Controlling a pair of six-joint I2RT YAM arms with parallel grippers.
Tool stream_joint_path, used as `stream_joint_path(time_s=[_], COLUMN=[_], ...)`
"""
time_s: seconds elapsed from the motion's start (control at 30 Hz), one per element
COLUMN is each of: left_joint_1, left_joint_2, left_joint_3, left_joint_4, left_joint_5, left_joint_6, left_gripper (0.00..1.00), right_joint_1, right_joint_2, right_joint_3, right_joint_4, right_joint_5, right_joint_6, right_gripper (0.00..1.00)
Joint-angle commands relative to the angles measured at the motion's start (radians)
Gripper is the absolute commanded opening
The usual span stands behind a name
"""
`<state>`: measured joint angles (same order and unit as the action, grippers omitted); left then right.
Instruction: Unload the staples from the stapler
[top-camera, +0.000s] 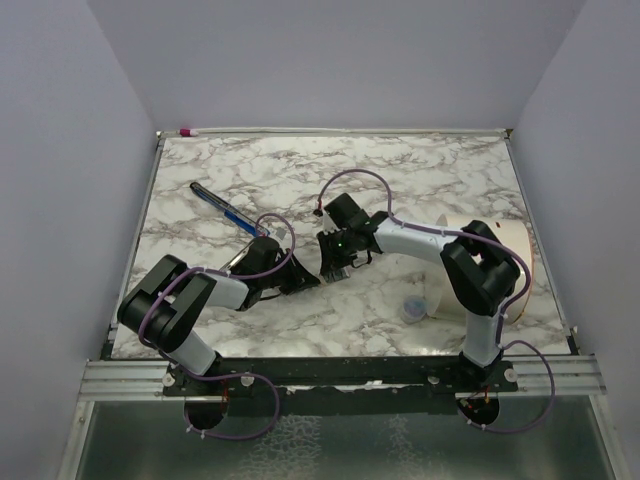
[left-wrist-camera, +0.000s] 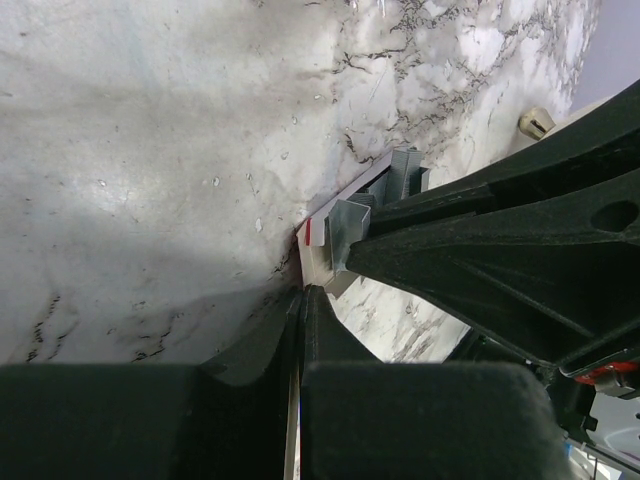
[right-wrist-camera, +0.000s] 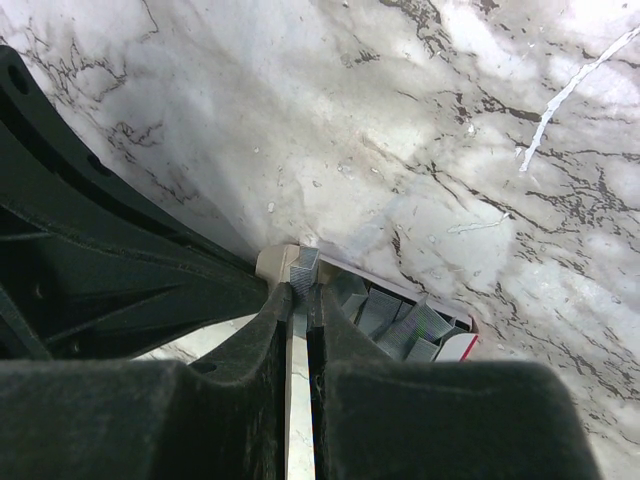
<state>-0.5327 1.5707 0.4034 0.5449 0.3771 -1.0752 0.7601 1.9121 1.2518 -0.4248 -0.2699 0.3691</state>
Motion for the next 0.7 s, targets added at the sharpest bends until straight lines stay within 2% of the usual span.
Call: stream_joint_path(time_s=[0.0,0.13,0.67], left_joint_1=[-0.008,-0.008,-0.007], left_joint_2=[-0.021,-0.023,-0.023], left_joint_3=[0.016,0.020,0.020], left_joint_4=[0.007,-0.002,-0.002], left_joint_5=[0.015,0.015,0.018], left_joint_6=[0.010,0.013,0.015], left_gripper=[0.00,0.00,0.00], right_joint_1=[0.004,0.004,0.002], right_joint_2=[-0.027,-0.054,-0.061], right_joint_3=[0.039,0.051,0.090], right_joint_4=[-0.005,0.011,-0.144], right_joint_5=[-0.021,-0.056,0.148], right_joint_6=[-0.005,0.020,-0.009], right_gripper=[0.04,0.04,0.04])
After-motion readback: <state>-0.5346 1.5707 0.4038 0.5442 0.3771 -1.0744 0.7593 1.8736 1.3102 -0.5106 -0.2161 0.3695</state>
